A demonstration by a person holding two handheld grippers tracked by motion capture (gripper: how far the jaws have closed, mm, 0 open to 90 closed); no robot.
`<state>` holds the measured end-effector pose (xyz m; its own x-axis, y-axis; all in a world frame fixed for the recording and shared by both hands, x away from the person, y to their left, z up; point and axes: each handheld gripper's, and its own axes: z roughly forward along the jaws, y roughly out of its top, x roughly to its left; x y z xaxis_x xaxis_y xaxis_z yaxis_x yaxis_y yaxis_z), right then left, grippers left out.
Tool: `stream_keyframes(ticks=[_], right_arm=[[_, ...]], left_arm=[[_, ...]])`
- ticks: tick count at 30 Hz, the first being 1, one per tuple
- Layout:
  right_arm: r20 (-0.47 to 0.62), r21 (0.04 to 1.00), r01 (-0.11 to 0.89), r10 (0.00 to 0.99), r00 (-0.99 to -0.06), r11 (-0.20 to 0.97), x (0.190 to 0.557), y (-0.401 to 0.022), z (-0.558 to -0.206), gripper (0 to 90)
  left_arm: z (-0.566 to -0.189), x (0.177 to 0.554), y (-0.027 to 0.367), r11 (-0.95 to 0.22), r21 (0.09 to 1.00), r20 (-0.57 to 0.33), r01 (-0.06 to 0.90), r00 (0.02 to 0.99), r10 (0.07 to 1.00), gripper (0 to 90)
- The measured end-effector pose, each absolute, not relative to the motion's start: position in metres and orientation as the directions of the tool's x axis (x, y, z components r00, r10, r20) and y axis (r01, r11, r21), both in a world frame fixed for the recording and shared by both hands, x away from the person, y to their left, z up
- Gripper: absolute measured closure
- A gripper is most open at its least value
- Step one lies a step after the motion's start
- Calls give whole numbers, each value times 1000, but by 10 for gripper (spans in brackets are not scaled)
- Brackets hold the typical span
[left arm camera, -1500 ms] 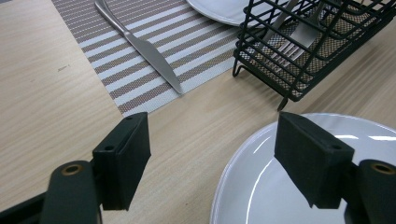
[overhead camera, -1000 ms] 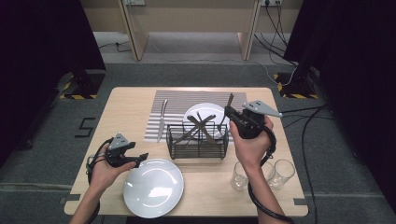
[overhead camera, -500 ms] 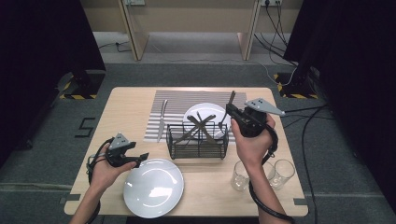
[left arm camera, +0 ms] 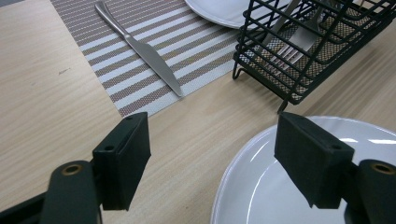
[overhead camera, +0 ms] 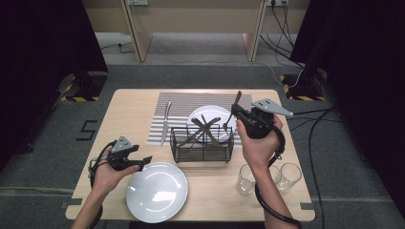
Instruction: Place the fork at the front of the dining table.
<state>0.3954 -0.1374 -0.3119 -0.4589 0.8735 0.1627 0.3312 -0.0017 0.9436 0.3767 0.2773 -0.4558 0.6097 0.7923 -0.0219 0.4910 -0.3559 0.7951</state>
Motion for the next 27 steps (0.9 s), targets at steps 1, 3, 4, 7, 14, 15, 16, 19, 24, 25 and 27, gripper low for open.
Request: stream_keyframes(ticks=[1,3,4,7,14,15,16,19,24,25,27], right_arm=[[161,945,328,874,-458,-2,395,-137,-312,874],[163,944,330,872,-461,-2,396,-137,-312,874],[160,945,328,874,-460,0,396,-137,-311,874],[160,945,327,873,-461,-1,396,-137,-311,874],[160,947,322,873,-461,-4,396,-138,-308,874],[160,947,320,873,-461,-5,396,-138,-308,874],[159,948,319,874,-458,-5,396,-138,-308,874],[162,948,318,874,-458,-9,396,-138,-307,874],[160,950,311,874,-459,-11,396,-138,-306,874],[163,950,311,873,-460,-13,396,-138,-306,874],[162,951,310,873,-459,-14,396,-138,-305,874]], left_arm=[[-456,377,277,-356,795,-22,491,610,792,265],[-456,377,278,-357,795,-21,491,609,793,265],[-456,377,278,-357,795,-21,491,610,792,265],[-455,377,278,-360,794,-17,490,610,792,265],[-455,377,278,-356,797,-19,488,609,793,265],[-455,377,278,-355,797,-20,489,609,793,265],[-455,377,278,-355,796,-20,489,608,793,265],[-455,377,279,-354,796,-20,490,607,794,265],[-455,377,279,-353,798,-20,488,608,794,265],[-455,377,279,-354,798,-19,488,608,794,265],[-455,377,279,-353,798,-21,489,607,794,265]])
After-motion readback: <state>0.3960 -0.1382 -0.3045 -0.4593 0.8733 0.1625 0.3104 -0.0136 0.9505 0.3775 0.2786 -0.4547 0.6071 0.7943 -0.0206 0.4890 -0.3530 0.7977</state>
